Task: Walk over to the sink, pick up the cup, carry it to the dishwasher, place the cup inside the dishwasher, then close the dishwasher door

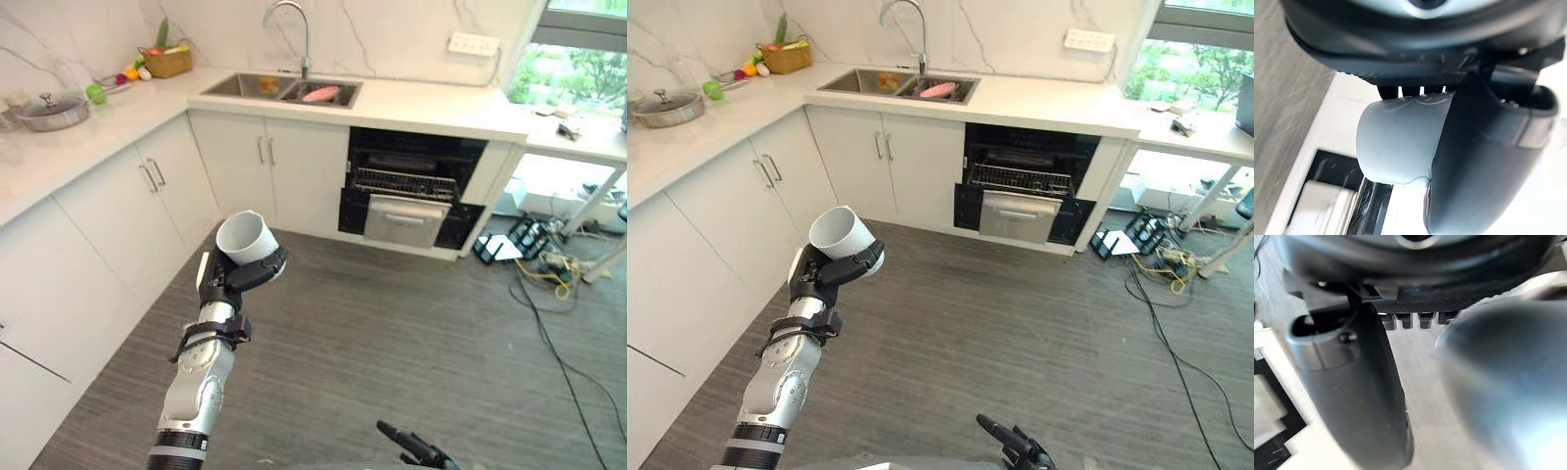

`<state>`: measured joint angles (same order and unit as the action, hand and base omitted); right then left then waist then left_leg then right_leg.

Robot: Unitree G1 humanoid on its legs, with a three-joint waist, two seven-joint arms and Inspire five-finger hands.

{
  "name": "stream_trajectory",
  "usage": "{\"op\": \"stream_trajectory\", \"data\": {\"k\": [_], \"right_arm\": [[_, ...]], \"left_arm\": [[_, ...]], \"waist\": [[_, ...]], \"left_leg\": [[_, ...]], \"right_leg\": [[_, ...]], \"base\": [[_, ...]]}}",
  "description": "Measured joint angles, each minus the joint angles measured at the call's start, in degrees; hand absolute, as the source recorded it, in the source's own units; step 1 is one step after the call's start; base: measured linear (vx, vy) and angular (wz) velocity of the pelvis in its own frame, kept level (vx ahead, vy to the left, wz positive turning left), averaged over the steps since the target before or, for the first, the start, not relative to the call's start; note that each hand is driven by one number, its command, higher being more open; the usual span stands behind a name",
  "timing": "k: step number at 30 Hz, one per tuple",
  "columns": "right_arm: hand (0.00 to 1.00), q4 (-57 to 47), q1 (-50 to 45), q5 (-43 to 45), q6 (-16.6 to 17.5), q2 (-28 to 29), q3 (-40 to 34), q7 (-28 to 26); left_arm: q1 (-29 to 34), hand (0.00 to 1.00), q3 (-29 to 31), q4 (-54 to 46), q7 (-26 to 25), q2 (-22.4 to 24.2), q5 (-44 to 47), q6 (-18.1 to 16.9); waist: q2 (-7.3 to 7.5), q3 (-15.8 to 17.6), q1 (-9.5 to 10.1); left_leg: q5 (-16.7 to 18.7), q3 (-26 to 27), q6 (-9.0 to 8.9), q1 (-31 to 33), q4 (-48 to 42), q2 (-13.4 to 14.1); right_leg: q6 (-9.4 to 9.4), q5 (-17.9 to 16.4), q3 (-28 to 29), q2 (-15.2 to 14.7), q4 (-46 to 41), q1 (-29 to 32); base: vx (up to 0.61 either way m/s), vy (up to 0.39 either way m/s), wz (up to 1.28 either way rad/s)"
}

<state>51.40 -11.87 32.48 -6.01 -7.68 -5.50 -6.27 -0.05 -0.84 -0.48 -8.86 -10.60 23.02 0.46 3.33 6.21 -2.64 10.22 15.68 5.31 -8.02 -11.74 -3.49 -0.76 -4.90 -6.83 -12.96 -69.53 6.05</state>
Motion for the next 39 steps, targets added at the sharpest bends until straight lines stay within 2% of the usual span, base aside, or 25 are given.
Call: {"op": "stream_trajectory", "data": {"k": [3,4,5,7,8,9,10,12,14,16,17,19,20,21,23,24,25,26,27,29,30,31,32,36,39], "right_arm": [[1.0,0.1,-1.83,-0.03,5.39,0.73,-1.31,-1.61],[1.0,-0.55,-2.48,0.25,6.89,1.6,-1.92,-2.92],[1.0,-0.72,-2.46,-0.89,9.0,2.42,-1.81,-3.12],[1.0,-2.42,-3.09,-1.48,12.85,3.08,-1.49,-2.44],[1.0,-3.33,-3.45,-1.62,13.66,3.22,-1.3,-2.24],[1.0,-5.14,-3.91,-1.69,14.39,3.04,-0.95,-2.03],[1.0,-6.25,-3.99,-1.66,14.43,3.03,-1.04,-1.75],[1.0,-8.15,-3.72,-0.82,13.86,2.67,-1.03,-0.91],[1.0,-10.09,-3.32,-0.51,12.9,3.26,-0.98,-0.65],[1.0,-12.14,-3.77,0.27,12.11,3.55,-1.0,-0.16],[1.0,-12.3,-3.91,0.39,12.06,3.38,-1.12,-0.13],[1.0,-12.17,-4.61,0.64,12.44,3.1,-2.54,-0.15],[1.0,-11.84,-4.78,1.58,13.14,2.95,-3.16,-0.16],[1.0,-11.87,-4.4,2.89,14.07,2.51,-3.94,-0.06],[1.0,-13.38,-3.28,4.84,15.59,2.1,-4.17,0.22],[1.0,-15.04,-1.99,5.89,16.8,1.79,-3.81,0.67],[1.0,-16.06,-1.03,6.32,17.44,1.7,-3.35,1.07],[1.0,-19.11,1.06,6.49,19.01,0.9,-2.07,2.09],[1.0,-21.13,1.74,6.19,19.73,0.85,-1.65,2.37],[1.0,-23.64,0.95,6.03,20.16,1.15,-0.3,3.03],[1.0,-23.61,0.17,5.88,20.15,1.26,0.1,3.04],[1.0,-23.44,-0.53,5.05,20.06,1.77,0.69,3.17],[1.0,-25.28,-1.09,4.19,20.14,1.89,0.77,3.29],[1.0,-29.06,-0.35,1.08,20.5,1.0,0.8,3.07],[1.0,-30.41,0.06,0.95,20.6,1.24,0.87,3.01]], "left_arm": [[-0.7,0.0,-2.03,0.26,0.28,0.21,0.0,-1.03],[-1.07,0.0,-3.61,0.15,0.54,0.48,-0.02,-1.87],[-1.43,0.0,-4.51,0.14,0.64,0.6,-0.1,-2.0],[-1.38,0.0,-5.59,-0.04,0.74,0.86,-0.64,-1.98],[-1.34,0.0,-5.84,-0.09,0.99,0.81,-0.64,-1.98],[-1.04,0.0,-5.99,-0.07,1.74,1.46,-0.61,-1.96],[-1.02,0.0,-6.54,-0.08,1.9,2.32,-0.61,-1.96],[-1.01,0.0,-8.68,-0.55,2.99,4.16,-0.63,-2.09],[-1.0,0.0,-9.92,-1.25,3.94,4.95,-0.63,-2.09],[-1.0,0.0,-10.47,-1.37,5.12,6.25,-0.63,-2.49],[-1.03,0.0,-10.63,-1.37,5.17,6.51,-0.63,-2.54],[-0.91,0.0,-10.88,-1.23,5.43,6.63,-0.63,-2.57],[-0.79,0.0,-10.74,-1.16,5.62,6.41,-0.63,-2.79],[-0.76,0.0,-10.51,-1.18,5.92,5.96,-0.62,-3.41],[-0.77,0.0,-9.8,-1.35,6.56,5.55,-0.61,-4.1],[-0.6,0.0,-9.27,-1.38,6.61,5.35,-0.62,-4.17],[-0.52,0.0,-9.11,-1.42,6.6,5.09,-0.62,-4.19],[-0.36,0.0,-9.05,-1.46,6.53,4.45,-0.66,-4.14],[0.11,0.0,-9.05,-1.87,6.55,4.47,-0.7,-4.13],[1.5,0.0,-9.3,-2.87,6.86,4.55,-1.4,-4.14],[2.17,0.0,-9.28,-3.21,7.04,4.39,-1.85,-4.14],[3.39,0.0,-9.26,-3.56,7.19,3.43,-2.25,-4.08],[3.68,0.0,-9.64,-3.57,7.57,2.5,-2.19,-3.93],[3.06,0.0,-10.53,-3.58,7.7,2.93,-2.16,-3.8],[0.51,0.0,-11.35,-3.65,6.43,3.31,-2.24,-3.78]], "waist": [[-1.54,0.01,-2.24],[-2.15,0.06,-2.88],[-2.68,0.4,-2.7],[-2.62,0.25,-2.71],[-2.28,0.07,-2.75],[-2.2,-0.39,-2.84],[-3.12,-0.69,-2.83],[-6.21,-2.09,-2.33],[-6.89,-2.26,-2.39],[-7.55,-1.86,-2.04],[-7.75,-1.74,-1.94],[-7.57,-1.13,-1.39],[-7.39,-1.02,-1.32],[-7.42,-1.03,-0.96],[-7.22,-0.92,0.18],[-6.81,-0.87,0.44],[-6.63,-0.85,0.46],[-6.61,-0.83,0.48],[-6.88,-0.98,0.61],[-7.44,-1.3,1.81],[-7.05,-1.2,2.11],[-4.8,-0.84,1.43],[-3.49,-0.99,0.76],[-3.01,-1.1,-0.25],[-2.59,-1.24,-0.56]], "left_leg": [[2.62,-3.88,-1.01,-3.57,1.83,1.83],[3.39,-5.48,-2.25,-4.3,1.96,3.06],[4.73,-5.96,-3.64,-6.25,2.09,4.33],[6.74,-6.38,-6.13,-9.87,3.22,5.19],[7.43,-6.39,-6.82,-11.31,3.34,5.15],[8.6,-6.35,-8.33,-14.19,3.08,5.82],[8.59,-6.37,-8.43,-15.18,2.01,6.82],[6.52,-6.37,-9.73,-13.65,-4.25,10.53],[2.3,-5.95,-10.81,-10.14,-15.69,13.83],[-14.16,-5.58,-12.94,-0.04,-38.81,21.18],[-15.27,-5.42,-12.5,3.31,-45.35,23.4],[-11.97,-4.7,-8.01,12.38,-59.45,26.74],[-9.31,-3.32,-5.27,15.22,-60.02,26.8],[-5.94,-0.61,-4.88,18.52,-56.83,26.69],[-2.21,3.7,-5.59,21.19,-44.8,25.4],[-1.57,5.52,-6.54,21.01,-30.54,22.01],[-1.91,5.43,-6.96,20.49,-21.86,19.56],[-6.4,3.87,-8.29,19.09,-0.76,14.12],[-9.8,1.88,-9.72,19.17,6.77,12.77],[-14.76,0.25,-10.08,19.06,9.29,13.17],[-18.73,0.34,-8.33,18.55,7.6,13.45],[-18.84,1.33,-6.03,18.19,3.27,12.46],[-15.61,2.66,-5.11,18.03,1.07,10.88],[-9.56,5.81,-3.17,14.7,-1.35,7.05],[-6.67,6.14,-2.56,10.14,-1.71,4.62]], "right_leg": [[1.74,-6.1,-0.74,3.35,12.42,9.88],[2.33,-5.45,-2.61,4.35,27.37,11.84],[2.88,-2.19,-4.23,5.78,43.04,12.24],[3.08,5.34,-4.26,7.64,61.15,11.25],[2.78,6.31,-4.2,7.61,62.58,11.27],[0.45,13.19,-2.84,7.48,59.58,11.19],[-1.26,15.68,-2.89,7.7,55.78,11.54],[-2.47,9.44,-4.96,9.15,48.51,12.29],[-2.83,4.09,-6.74,10.05,45.93,9.94],[-4.0,-0.74,-8.37,12.27,46.35,4.14],[-4.69,-1.94,-8.54,13.07,46.87,2.54],[-5.5,-4.18,-9.23,14.12,50.15,-4.26],[-5.82,-4.26,-9.24,14.11,52.42,-7.12],[-5.76,-4.25,-8.72,14.04,55.12,-9.84],[-4.36,-3.45,-7.34,13.6,57.84,-12.39],[-3.96,-3.42,-6.06,12.77,58.87,-13.16],[-3.67,-3.58,-5.26,12.06,58.96,-13.03],[-2.58,-4.01,-2.68,10.96,59.41,-12.98],[-2.1,-4.28,-1.09,11.07,59.71,-13.11],[1.25,-6.55,3.2,12.05,59.85,-15.21],[1.91,-7.75,4.51,11.93,59.82,-16.32],[3.07,-9.93,6.07,9.78,59.18,-17.97],[3.86,-10.66,6.68,7.26,57.9,-17.78],[5.43,-10.96,6.88,1.93,49.14,-16.15],[10.54,-6.54,7.17,-1.14,30.5,-10.21]], "base": [[0.4,-0.062,0.71],[0.5,-0.129,0.63],[0.54,-0.157,0.5],[0.57,-0.208,0.28],[0.67,-0.258,0.36],[0.69,-0.272,0.36],[0.81,-0.335,0.42],[0.68,-0.342,0.37],[0.62,-0.363,0.34],[0.49,-0.266,0.24],[0.45,-0.216,0.12],[0.4,-0.152,0.14],[0.44,-0.132,0.04],[0.51,-0.131,-0.12],[0.52,-0.07,-0.36],[0.36,-0.013,-0.47],[0.43,0.06,-0.7],[0.34,0.089,-0.72],[0.51,0.168,-0.78],[0.45,0.201,-0.99],[0.46,0.229,-1.07],[0.47,0.27,-0.68],[0.44,0.264,-0.47],[0.29,0.189,-0.25],[0.26,0.142,0.02]]}}
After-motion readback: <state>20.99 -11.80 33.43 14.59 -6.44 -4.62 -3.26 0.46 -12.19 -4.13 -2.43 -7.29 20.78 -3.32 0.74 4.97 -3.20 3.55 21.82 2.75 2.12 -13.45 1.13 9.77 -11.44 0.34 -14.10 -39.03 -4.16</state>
